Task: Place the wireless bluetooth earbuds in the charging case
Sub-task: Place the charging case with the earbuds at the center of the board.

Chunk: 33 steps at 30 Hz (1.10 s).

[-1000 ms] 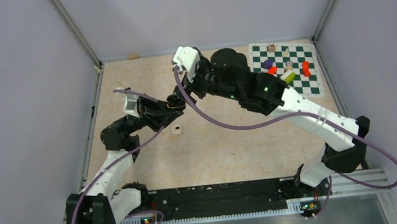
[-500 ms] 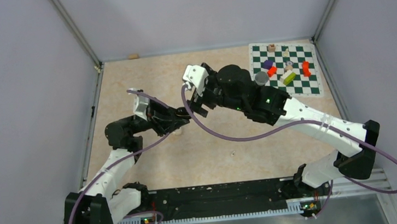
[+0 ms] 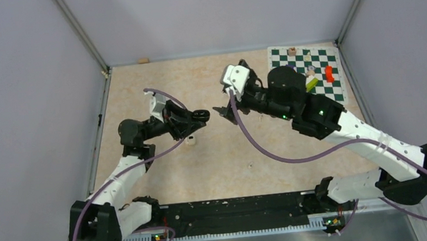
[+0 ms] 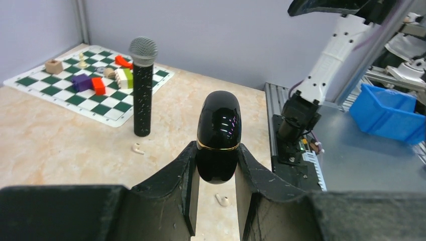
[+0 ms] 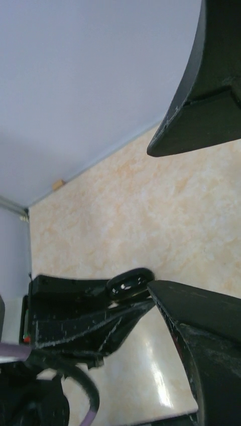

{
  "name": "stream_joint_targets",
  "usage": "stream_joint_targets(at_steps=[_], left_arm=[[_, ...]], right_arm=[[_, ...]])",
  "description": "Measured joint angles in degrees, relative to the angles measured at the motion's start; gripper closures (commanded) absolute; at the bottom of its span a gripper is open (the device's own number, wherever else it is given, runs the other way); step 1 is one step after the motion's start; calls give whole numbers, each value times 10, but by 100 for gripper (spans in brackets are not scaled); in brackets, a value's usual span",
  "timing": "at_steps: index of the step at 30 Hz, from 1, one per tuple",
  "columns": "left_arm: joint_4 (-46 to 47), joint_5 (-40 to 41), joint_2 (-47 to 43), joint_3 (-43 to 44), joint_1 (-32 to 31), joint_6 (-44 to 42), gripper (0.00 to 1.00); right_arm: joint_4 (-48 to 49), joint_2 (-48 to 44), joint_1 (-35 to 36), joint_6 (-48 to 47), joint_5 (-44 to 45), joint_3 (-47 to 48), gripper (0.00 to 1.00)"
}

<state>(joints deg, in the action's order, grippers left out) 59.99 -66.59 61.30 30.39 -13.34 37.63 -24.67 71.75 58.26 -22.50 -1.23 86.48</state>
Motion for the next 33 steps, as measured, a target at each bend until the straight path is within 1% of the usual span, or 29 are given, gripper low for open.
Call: stream_joint_targets(at_steps=[1,3,7,10,12,15,18,22,26,30,33], left_arm=[[-19,7,3,4,0,-10,100],[-67,28,12,16,-2,-37,100],[-189,83,44,55,-16,-105,100],[-274,123,85,91,-42,-154,99],[-318,146,126,117,-60,-172,99],[-352,173,191,144,-74,-176,100],[-385,195,274,179,-78,-167,100],[-451,212,394,261,-78,-158,99],[-504,215,485,339,-78,-148,95],[-539,211,565,403,-78,-130,87],[-557,200,625,451,-78,-106,78]], right_arm=[[16,-16,-7,-7,12,-17,1],[50,-57,-29,-25,43,-72,1],[140,-139,-93,-89,130,-237,1],[190,-160,-130,-126,184,-353,1],[210,-162,-140,-136,212,-407,1],[231,-181,-147,-138,238,-468,1],[257,-227,-164,-133,242,-492,1],[331,-299,-187,-131,252,-514,1],[389,-348,-194,-131,253,-545,1],[407,-353,-195,-132,252,-559,1],[414,-351,-195,-135,252,-568,1]])
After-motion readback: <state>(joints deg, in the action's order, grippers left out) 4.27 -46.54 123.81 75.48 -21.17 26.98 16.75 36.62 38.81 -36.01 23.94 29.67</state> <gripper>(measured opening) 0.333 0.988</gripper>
